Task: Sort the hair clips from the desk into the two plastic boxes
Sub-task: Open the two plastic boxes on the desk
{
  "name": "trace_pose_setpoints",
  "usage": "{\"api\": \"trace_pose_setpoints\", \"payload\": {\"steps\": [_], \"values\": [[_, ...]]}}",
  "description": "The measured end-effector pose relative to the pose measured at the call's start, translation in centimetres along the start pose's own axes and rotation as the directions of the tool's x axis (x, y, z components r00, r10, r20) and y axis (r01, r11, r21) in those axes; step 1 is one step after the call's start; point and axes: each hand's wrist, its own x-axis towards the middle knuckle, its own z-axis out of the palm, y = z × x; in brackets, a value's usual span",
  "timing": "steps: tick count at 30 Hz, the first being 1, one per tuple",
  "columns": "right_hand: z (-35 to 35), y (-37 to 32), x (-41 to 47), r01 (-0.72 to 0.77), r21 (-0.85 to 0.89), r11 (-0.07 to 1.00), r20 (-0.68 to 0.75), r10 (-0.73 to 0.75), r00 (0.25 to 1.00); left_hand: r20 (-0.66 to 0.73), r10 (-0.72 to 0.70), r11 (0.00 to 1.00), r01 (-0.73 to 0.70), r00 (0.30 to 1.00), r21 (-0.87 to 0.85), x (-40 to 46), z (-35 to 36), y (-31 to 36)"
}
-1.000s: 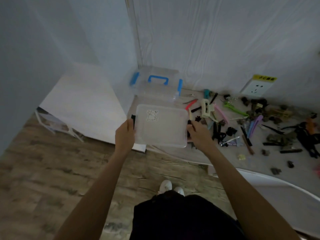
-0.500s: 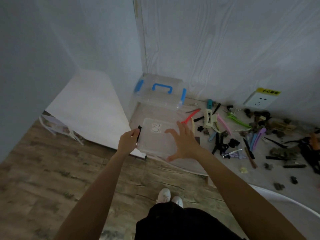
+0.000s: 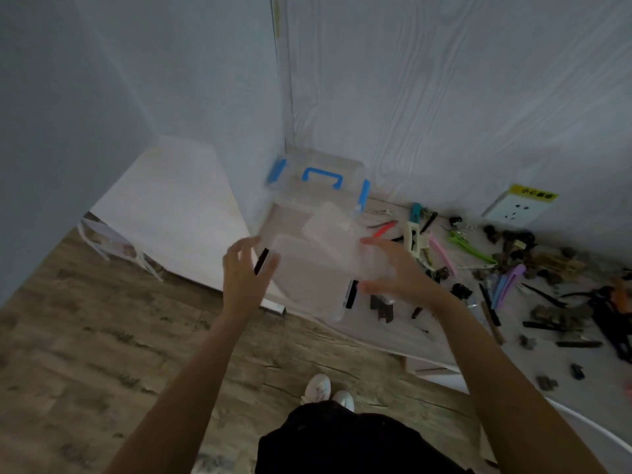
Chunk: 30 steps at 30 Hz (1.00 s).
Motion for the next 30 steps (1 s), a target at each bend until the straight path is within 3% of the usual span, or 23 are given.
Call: {"api": "trace_pose_setpoints", "payload": {"steps": [2,3,5,7,10,12,15,19,24,27,30], "values": [[-1.0,1.6,-1.1,-0.020,-0.199,0.980,-0.138,-0.008,0.990,0.136,0.389,0.916,-0.399,0.911,0.051,-1.5,-0.1,1.1],[-1.3,2.3,-1.6,-0.051,-0.295,0.954,-0.208,-0.012,0.978,0.278,0.476,0.855,-0.513,0.834,0.075,-2.3,0.1,1.4],[-1.7,3.1,-2.6,-0.137,-0.419,0.898,-0.343,-0.017,0.939,0.467,0.504,0.761,-0.629,0.727,0.158,-3.5,0.9,0.9],[-1.8,3.6,-3.5,-0.169,-0.532,0.830,-0.447,-0.106,0.888,0.436,0.523,0.743,-0.642,0.733,0.188,-4.0,1.5,0.1],[-1.6,4.7,-4.1,-0.226,-0.662,0.715,-0.500,-0.196,0.844,0.252,0.560,0.773,-0.607,0.789,0.181,-4.0,0.7,-0.9],[-0.8,4.9,-3.6,-0.205,-0.699,0.686,-0.440,-0.186,0.878,0.102,0.567,0.806,-0.576,0.817,0.137,-3.8,-0.6,-1.0],[1.8,3.4,-1.9,-0.049,-0.757,0.652,-0.203,-0.164,0.965,-0.024,0.559,0.828,-0.556,0.829,0.075,-3.5,-2.4,-0.1],[6.4,2.4,2.0,0.075,-0.740,0.669,0.063,-0.042,0.997,-0.013,0.573,0.814,-0.568,0.819,0.121,-2.5,-2.6,0.7],[8.9,4.0,5.2,0.053,-0.699,0.713,0.142,0.065,0.988,0.072,0.534,0.816,-0.536,0.842,0.217,-2.2,-0.9,0.3],[7.4,5.1,4.1,0.030,-0.645,0.763,0.043,-0.002,0.999,0.129,0.495,0.829,-0.512,0.859,0.226,-2.2,0.3,0.6],[5.7,6.2,2.2,-0.007,-0.554,0.833,-0.180,-0.111,0.977,0.184,0.493,0.825,-0.524,0.850,0.213,-2.2,1.6,1.3]]}}
